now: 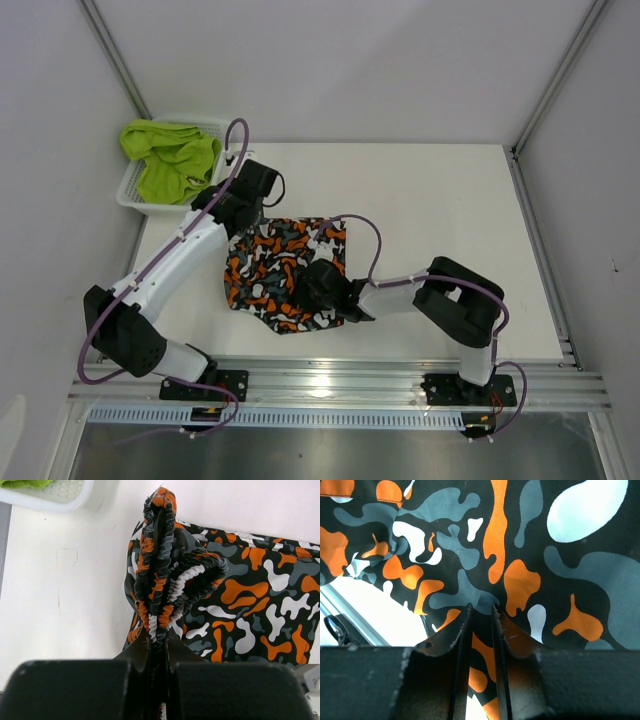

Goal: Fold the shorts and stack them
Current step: Fold the shorts

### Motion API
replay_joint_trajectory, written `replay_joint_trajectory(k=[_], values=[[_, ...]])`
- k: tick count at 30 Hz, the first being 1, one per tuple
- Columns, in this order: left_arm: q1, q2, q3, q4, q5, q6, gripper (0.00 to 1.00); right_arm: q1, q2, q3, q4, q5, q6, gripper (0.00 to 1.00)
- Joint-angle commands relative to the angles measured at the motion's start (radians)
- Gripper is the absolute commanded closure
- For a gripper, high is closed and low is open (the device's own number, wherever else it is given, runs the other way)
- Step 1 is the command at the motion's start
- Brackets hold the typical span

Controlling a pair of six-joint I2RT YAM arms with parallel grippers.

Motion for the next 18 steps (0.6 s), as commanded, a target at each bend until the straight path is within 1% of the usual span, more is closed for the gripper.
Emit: replay_joint_trajectory(k=[1, 2, 3, 6, 7, 11, 14, 17, 18], values=[[-0.009, -0.028, 0.026, 0.002, -0.025, 0.03, 1.0, -0.016, -0.05, 0.024, 0.002, -0.022, -0.014, 0.75], [-0.007, -0.023, 0.028, -0.004, -0.031, 0.03, 1.0, -0.018, -0.073, 0.035, -0.012, -0.019, -0.024, 0.72], [-0.009, -0.017, 0.029, -0.007, -0.034, 0.03, 1.0, -0.018, -0.117, 0.05, -0.069, -0.01, -0.044, 0.7], [-0.015, -0.004, 0.029, -0.01, -0.053, 0.027, 1.0, -0.028, -0.187, 0.081, -0.131, 0.001, -0.064, 0.67], [-0.022, -0.003, 0.026, -0.01, -0.057, 0.024, 1.0, -0.048, -0.231, 0.077, -0.154, -0.002, -0.066, 0.66], [-0.038, 0.002, 0.02, -0.01, -0.079, 0.018, 1.0, -0.125, -0.311, 0.043, -0.243, -0.043, -0.072, 0.61], [-0.056, 0.008, 0.019, -0.016, -0.102, 0.008, 1.0, -0.209, -0.382, -0.069, -0.26, -0.086, -0.081, 0.6], [-0.075, 0.014, 0.026, -0.028, -0.131, -0.005, 1.0, -0.297, -0.426, -0.117, -0.277, -0.134, -0.103, 0.62], [-0.082, 0.017, 0.029, -0.03, -0.142, -0.009, 1.0, -0.312, -0.434, -0.138, -0.286, -0.143, -0.11, 0.6]])
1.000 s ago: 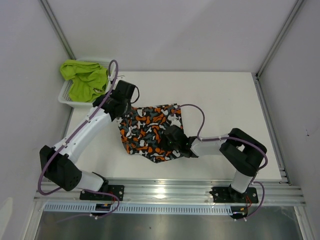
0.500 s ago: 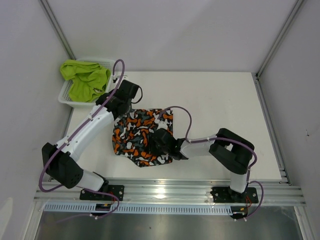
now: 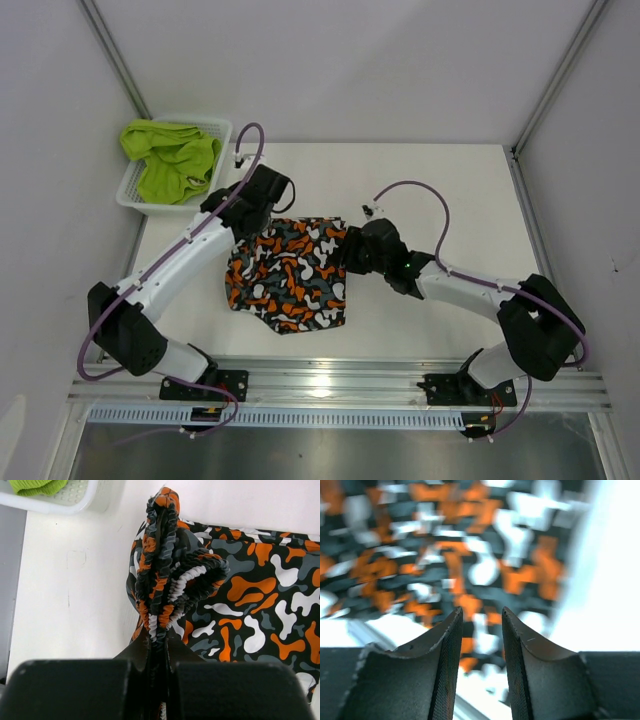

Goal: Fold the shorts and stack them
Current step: Fold the shorts

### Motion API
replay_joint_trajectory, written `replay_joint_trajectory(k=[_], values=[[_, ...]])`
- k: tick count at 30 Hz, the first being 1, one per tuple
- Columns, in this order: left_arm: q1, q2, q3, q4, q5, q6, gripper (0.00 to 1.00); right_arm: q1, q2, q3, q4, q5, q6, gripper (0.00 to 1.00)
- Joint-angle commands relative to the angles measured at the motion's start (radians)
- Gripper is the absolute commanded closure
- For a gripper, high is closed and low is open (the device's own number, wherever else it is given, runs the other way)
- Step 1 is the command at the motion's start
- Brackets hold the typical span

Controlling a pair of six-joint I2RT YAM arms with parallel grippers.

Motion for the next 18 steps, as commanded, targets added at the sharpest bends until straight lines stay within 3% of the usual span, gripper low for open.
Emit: replay_joint_trajectory(k=[1, 13, 18], values=[[-0.025, 0.009, 0.026, -0.015, -0.068, -0.017, 1.0, -0.058, -0.03, -0.055, -0.079, -0.058, -0.05, 0.6], [-0.132, 0.091, 0.086, -0.053, -0.16, -0.073, 1.0, -0.162, 0.065, -0.066, -0.096, -0.142, -0.093, 0.6], [-0.163, 0.116, 0.092, -0.056, -0.18, -0.087, 1.0, -0.177, 0.131, -0.072, -0.003, -0.187, -0.085, 0.61]])
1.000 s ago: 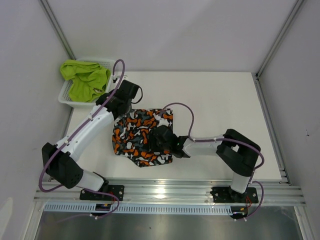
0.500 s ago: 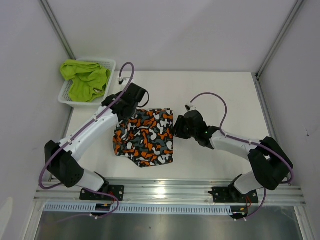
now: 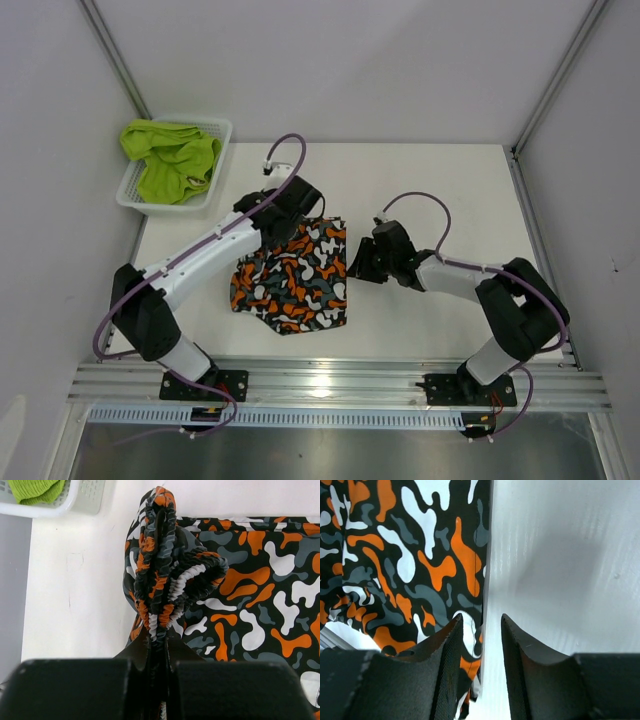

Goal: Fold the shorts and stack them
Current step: Fold the shorts

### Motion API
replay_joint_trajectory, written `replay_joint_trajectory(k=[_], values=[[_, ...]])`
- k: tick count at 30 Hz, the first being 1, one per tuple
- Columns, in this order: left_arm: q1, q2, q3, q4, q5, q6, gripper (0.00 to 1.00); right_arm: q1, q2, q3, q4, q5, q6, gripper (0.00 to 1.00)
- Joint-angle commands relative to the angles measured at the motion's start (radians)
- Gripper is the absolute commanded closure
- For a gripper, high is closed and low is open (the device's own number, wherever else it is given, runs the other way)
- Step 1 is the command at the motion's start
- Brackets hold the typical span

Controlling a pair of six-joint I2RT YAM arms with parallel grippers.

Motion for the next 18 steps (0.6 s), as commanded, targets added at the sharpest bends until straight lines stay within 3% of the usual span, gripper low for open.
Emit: replay_joint_trajectory(k=[1, 11, 18], values=[[-0.022, 0.007, 0.053, -0.018, -0.054, -0.031, 1.0, -0.008, 0.05, 0.0, 0.081, -0.055, -0.012, 0.62], [-0.084, 0.057, 0.107, -0.061, -0.08, -0.072, 1.0, -0.016, 0.145, -0.003, 0.181, -0.118, 0.023, 0.67], [-0.15, 0.097, 0.132, -0.105, -0.105, -0.124, 1.0, -0.016, 0.167, 0.0, 0.175, -0.106, 0.015, 0.81]])
